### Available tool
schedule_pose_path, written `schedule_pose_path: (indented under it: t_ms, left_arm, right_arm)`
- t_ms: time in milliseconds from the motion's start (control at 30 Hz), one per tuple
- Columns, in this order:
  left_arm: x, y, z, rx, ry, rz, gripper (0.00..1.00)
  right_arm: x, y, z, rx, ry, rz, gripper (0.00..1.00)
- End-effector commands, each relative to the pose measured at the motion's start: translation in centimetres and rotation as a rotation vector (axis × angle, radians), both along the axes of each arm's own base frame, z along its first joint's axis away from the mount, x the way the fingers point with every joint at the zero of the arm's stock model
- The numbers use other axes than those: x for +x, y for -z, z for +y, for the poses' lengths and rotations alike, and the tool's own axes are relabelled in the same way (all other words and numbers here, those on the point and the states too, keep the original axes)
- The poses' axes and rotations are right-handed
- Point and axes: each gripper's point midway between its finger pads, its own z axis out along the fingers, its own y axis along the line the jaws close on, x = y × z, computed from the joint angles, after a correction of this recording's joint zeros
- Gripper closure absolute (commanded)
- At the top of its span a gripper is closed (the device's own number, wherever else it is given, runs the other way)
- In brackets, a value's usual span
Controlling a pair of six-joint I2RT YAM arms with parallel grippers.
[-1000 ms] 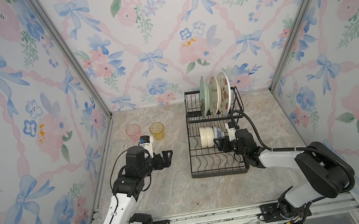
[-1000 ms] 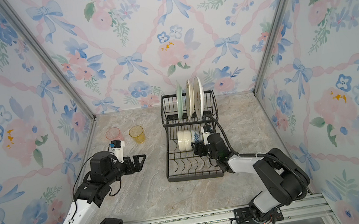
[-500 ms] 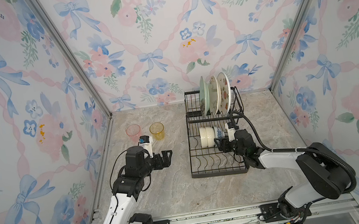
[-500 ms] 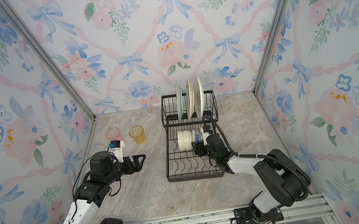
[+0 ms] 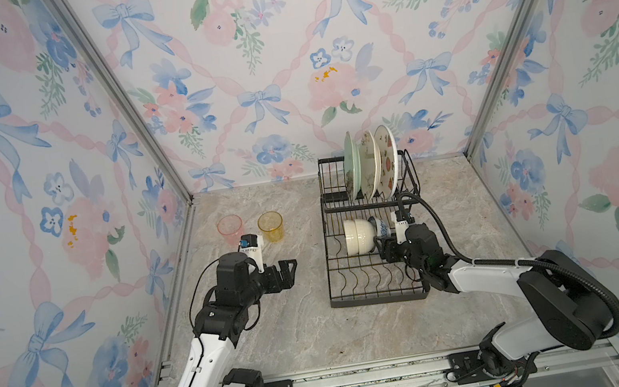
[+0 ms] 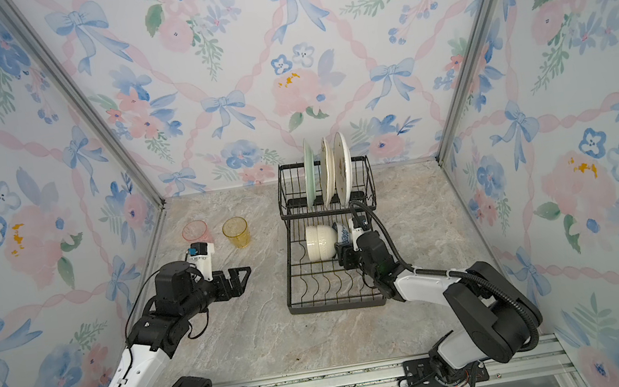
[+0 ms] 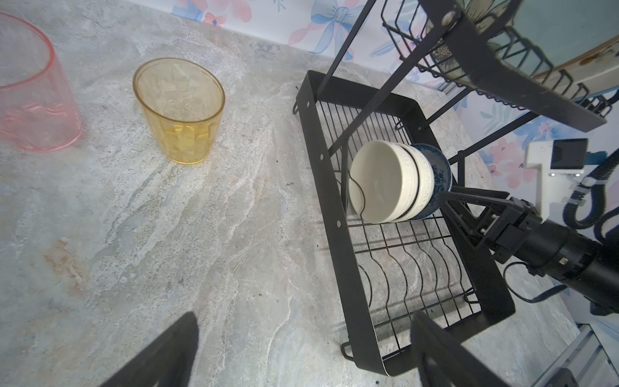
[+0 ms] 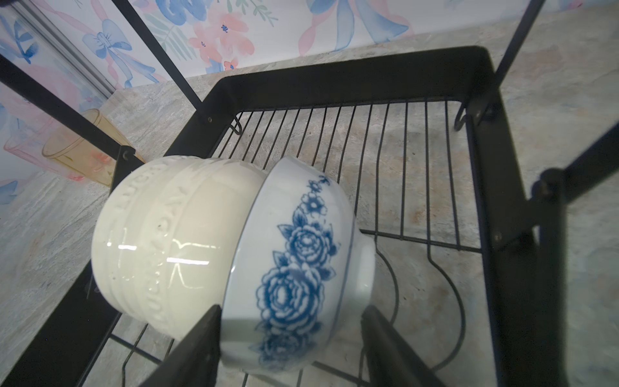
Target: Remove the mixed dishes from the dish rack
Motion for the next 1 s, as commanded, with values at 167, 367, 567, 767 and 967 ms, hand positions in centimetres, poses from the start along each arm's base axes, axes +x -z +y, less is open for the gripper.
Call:
schedule_pose_path:
  t_ms: [167,367,567,767,967]
  left_arm:
    - [0.0,0.3,0.0,-0.011,-0.001,0.0,0.02]
    - [0.0,0.4,0.0,-0.01,-0.001,0.003,0.02]
    - [0.1,0.4,0.1,-0.011,-0.001,0.004,0.02]
    - [0.1,0.3,0.0,-0.012,0.001,0.001,0.02]
    - [0.1,0.3,0.1,-0.012,-0.001,0.0,0.02]
  right_arm:
    - [-0.5,0.5,-0.6,-0.048,0.017,0.018,0.33]
    - [-0.4,1.2,-0.5,-0.046,0.021,0.04,0.26]
    - [-0.2,1.7,-0.5,-0.059,0.026,0.067,0.15]
    - [0.4,2.1,0.1,-0.035,-0.004,0.083,0.19]
    - [0.9,2.2,0.5,-0.009,-0.028,0.081,0.23]
